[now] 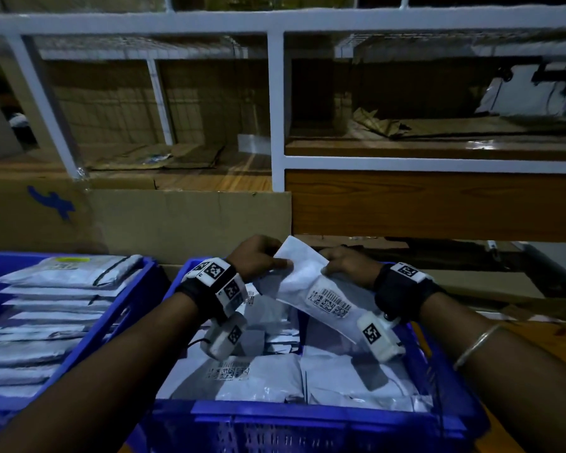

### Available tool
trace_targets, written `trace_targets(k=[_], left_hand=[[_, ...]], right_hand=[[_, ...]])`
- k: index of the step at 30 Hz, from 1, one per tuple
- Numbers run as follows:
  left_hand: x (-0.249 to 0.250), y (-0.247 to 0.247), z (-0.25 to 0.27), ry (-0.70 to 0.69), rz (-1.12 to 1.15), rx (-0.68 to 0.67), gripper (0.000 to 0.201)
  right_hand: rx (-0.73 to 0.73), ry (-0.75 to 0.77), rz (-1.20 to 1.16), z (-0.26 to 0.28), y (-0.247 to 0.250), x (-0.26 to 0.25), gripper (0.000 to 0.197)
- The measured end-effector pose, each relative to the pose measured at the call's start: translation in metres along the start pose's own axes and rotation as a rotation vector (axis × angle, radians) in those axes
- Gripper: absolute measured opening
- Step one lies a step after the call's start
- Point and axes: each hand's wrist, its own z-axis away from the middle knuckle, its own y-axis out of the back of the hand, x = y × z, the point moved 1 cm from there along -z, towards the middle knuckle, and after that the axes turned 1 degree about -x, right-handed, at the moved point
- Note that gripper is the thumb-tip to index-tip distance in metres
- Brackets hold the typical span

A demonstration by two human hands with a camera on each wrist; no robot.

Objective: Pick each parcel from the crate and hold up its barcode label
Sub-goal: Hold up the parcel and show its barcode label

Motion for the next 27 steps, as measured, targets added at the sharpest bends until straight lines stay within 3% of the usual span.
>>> trace_targets(k=[2,4,7,10,15,20,23,27], left_hand=[[-0.003,0.004,0.004,-0.001,0.052,0.061,0.030],[-0.006,0.011,0.007,0.019,0.085,0.127,0.030],[-0.010,0.021,0.014,0.062,0.104,0.211,0.020],[-0.010,0.029,0.023,0.097,0.145,0.262,0.003],[-0.018,0.040,0.038,0.129,0.166,0.321,0.004],[-0.035,0.052,0.044,0.172,0.182,0.365,0.029],[-0.033,0.055,0.052,0.184,0.148,0.403,0.020],[-0.033,0.053,0.057,0.189,0.139,0.450,0.012]], right_hand=[[0.001,0.023,0.000,-0.002,-0.001,-0.002,0.018],[0.017,0.064,0.000,0.000,0.000,-0.003,0.002],[0.038,0.150,0.017,0.005,0.002,-0.001,0.022],[-0.003,0.161,0.029,0.009,0.004,0.005,0.030],[0.076,0.212,-0.024,0.011,0.006,0.008,0.021],[0.096,0.175,-0.095,0.011,0.007,0.023,0.016],[0.128,0.156,-0.178,0.013,0.006,0.025,0.007],[0.150,0.138,-0.251,0.012,0.000,0.020,0.013]])
